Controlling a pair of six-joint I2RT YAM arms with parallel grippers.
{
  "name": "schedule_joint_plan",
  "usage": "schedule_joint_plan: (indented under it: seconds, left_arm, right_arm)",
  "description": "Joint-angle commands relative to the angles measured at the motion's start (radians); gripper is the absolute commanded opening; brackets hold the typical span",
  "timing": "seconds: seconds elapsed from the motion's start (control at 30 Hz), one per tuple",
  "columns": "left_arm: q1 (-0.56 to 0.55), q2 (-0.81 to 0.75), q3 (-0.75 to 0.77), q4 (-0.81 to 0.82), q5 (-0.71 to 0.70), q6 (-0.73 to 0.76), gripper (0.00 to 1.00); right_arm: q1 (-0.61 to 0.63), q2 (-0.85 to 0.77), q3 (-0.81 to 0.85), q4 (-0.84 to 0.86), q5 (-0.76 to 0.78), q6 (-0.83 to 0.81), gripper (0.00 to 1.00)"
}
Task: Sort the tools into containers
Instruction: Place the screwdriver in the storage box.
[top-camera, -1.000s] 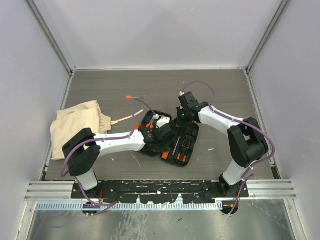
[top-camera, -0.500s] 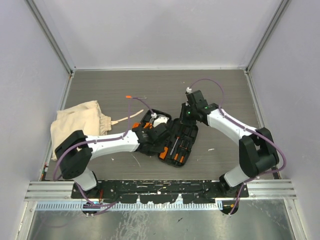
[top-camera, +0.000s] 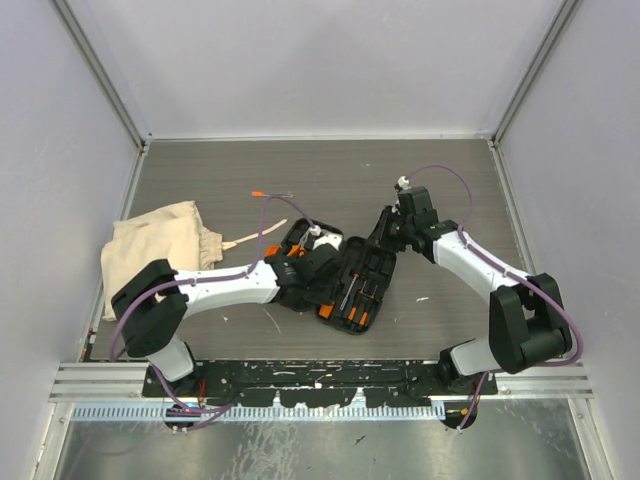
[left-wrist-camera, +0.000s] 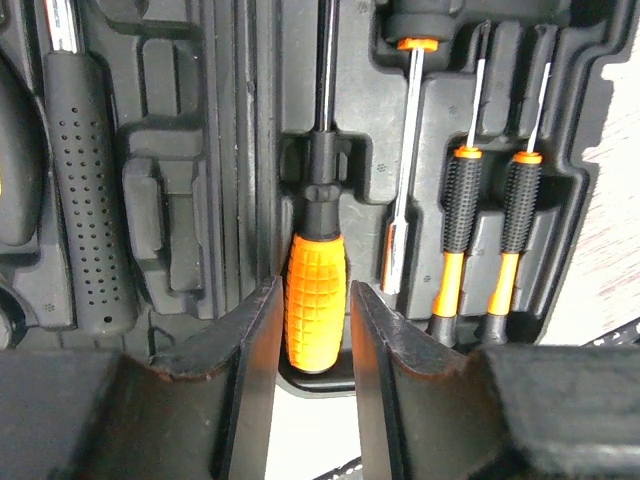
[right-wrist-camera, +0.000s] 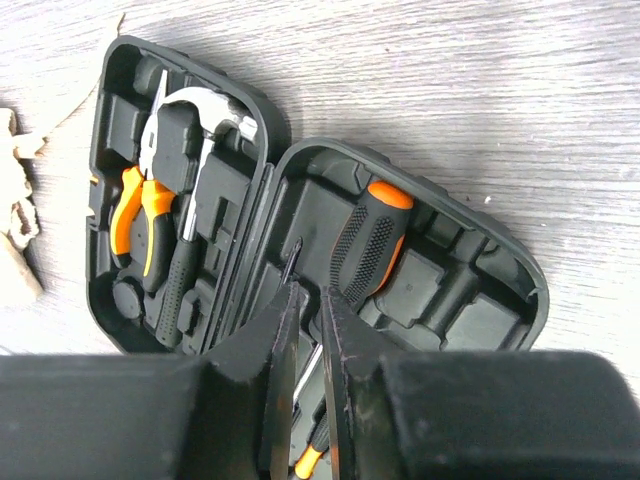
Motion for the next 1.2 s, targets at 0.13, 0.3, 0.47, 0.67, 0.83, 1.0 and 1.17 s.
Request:
schedule_joint_plan:
  seconds: [0.13,0.3,0.47,0.67,0.83,1.0,1.17]
  left_arm:
    - [0.016,-0.040,-0.026,0.007,-0.017,0.036,0.33]
    - [0.018,-0.054,-0.054,-0.007,-0.018,0.030,0.32]
    - [0.018,-0.085,-0.054,0.008,-0.012,0.026,0.34]
    - [0.018,-0.081,-0.021,0.048,0.019,0.027,0.37]
    - [0.018,-0.034,-0.010,0.067,0.032,0.026,0.37]
    - [0.018,-0.006,0.003,0.080,0.037,0.029,0.38]
    - [0.019,0.008,0.042,0.067,0.007,0.045,0.38]
  right_arm:
    - [-0.006,0.069,0.078,0.012,-0.010,-0.075,0.21]
    - [-0.004,0.171,0.172,-0.040,-0.025,-0.119,0.21]
    - [0.009,0.150,0.167,-0.036,-0.027,-0.093,0.20]
    - [0.081,0.107,0.105,0.009,-0.015,0.035,0.19]
    - [0.124,0.109,0.076,0.049,0.041,0.125,0.19]
    - [0.139,0.151,0.108,0.034,0.041,0.126,0.19]
    - [0.141,0.152,0.109,0.034,0.050,0.129,0.19]
